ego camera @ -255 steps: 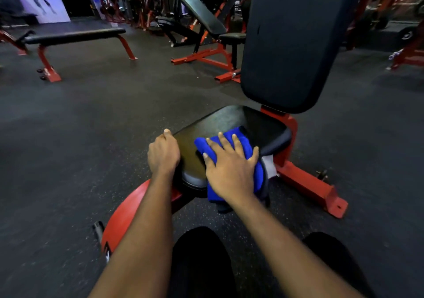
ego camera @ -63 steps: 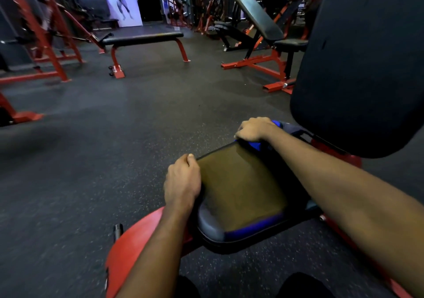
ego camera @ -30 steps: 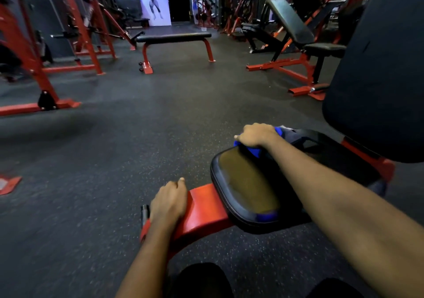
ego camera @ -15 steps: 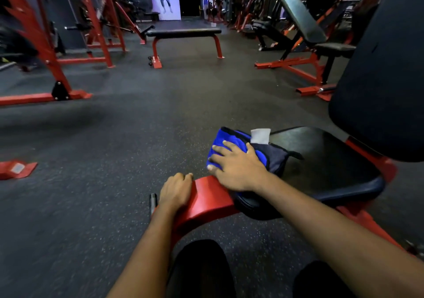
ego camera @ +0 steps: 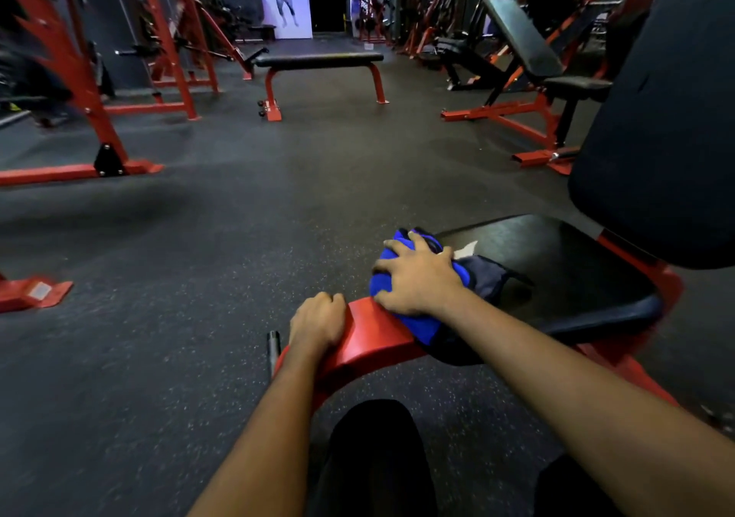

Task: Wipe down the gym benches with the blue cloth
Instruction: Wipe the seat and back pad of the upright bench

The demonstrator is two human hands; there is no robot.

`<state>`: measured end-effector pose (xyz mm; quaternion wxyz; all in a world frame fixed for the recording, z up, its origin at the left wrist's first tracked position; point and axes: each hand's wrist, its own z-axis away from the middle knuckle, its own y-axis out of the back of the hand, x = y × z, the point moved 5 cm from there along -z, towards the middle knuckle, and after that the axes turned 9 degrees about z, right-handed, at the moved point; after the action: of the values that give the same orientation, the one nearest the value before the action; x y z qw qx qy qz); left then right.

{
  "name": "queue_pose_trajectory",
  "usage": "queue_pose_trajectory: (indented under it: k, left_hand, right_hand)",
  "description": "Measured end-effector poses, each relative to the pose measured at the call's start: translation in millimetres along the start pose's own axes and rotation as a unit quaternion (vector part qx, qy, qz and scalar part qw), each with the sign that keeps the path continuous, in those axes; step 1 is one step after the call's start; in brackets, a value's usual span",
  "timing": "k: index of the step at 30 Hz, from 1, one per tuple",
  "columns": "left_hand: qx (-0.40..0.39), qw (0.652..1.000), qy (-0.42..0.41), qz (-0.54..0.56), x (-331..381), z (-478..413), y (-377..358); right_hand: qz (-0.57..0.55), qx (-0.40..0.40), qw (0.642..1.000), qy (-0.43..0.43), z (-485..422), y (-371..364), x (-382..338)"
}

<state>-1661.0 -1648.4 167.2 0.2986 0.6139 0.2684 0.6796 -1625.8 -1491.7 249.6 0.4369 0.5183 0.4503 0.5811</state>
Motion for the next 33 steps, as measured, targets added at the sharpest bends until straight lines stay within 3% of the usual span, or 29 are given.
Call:
queue_pose_trajectory:
  k: [10, 19, 28, 33]
  left_hand:
    - [-0.009, 1.0, -0.025, 0.002, -2.1, 2.1, -0.6]
    - [-0.016, 0.999, -0.028, -0.007, 2.7, 10.4, 2.2]
    - [-0.018, 0.999, -0.04, -0.009, 6.5, 15.7, 9.1]
    - [-0.014, 0.999, -0.045, -0.014, 8.1, 18.5, 7.8]
  right_hand:
    - [0.06, -0.052, 0.994, -0.076, -16.5, 3.5, -20.7]
    - [0.064, 0.093, 0.987, -0.114, 85.4, -14.6, -34.8]
    - [0.073, 0.077, 0.984, -0.142, 31.7, -5.5, -39.9]
    - [0.029, 0.206, 0.965, -0.16, 92.1, -21.3, -34.5]
